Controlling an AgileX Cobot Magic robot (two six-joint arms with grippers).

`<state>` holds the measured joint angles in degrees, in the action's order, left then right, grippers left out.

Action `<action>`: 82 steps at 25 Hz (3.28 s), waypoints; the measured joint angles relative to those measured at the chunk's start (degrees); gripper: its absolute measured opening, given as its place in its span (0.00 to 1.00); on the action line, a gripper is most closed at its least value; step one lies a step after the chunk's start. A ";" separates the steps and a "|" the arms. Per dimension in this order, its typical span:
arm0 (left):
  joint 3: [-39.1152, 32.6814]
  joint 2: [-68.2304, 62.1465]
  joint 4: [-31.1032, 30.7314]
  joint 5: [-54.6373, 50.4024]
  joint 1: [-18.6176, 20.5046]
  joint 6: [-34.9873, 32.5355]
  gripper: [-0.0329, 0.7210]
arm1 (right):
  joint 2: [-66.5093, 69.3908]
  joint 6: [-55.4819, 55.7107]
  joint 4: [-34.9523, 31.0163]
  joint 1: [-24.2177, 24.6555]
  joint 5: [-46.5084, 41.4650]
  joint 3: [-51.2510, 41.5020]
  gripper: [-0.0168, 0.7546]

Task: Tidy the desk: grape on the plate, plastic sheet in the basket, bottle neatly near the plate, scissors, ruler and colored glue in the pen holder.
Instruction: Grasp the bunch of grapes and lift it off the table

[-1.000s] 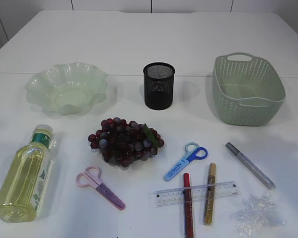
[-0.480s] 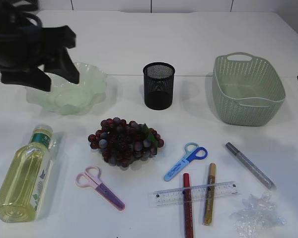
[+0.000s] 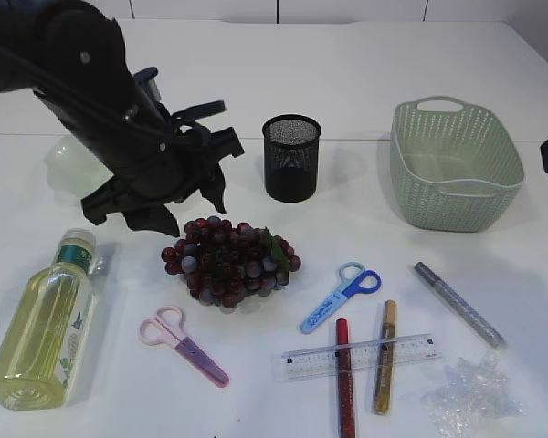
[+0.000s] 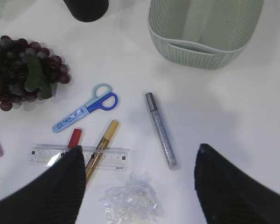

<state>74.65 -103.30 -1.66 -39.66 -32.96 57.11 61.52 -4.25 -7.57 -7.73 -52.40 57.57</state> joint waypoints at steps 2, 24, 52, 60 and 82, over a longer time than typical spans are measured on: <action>0.00 -1.57 -0.25 0.15 0.38 1.36 0.64 | 0.00 0.00 -0.39 0.00 0.00 0.00 0.75; 0.21 -11.45 2.81 5.25 3.29 7.26 0.82 | 0.00 0.00 -1.90 0.00 -1.07 0.00 0.75; 3.39 -19.26 1.66 10.14 3.29 7.30 0.61 | 0.00 0.00 -2.37 0.00 -1.31 0.00 0.75; 3.43 -19.48 1.66 10.36 3.29 7.30 0.28 | 0.00 0.00 -2.37 0.00 -1.31 0.00 0.75; 3.43 -5.51 -3.44 9.16 3.29 5.85 0.19 | 0.00 -0.03 -2.37 0.00 -1.43 0.00 0.75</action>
<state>78.08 -108.81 -5.10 -30.50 -29.67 62.95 61.52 -4.28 -9.94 -7.73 -53.82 57.57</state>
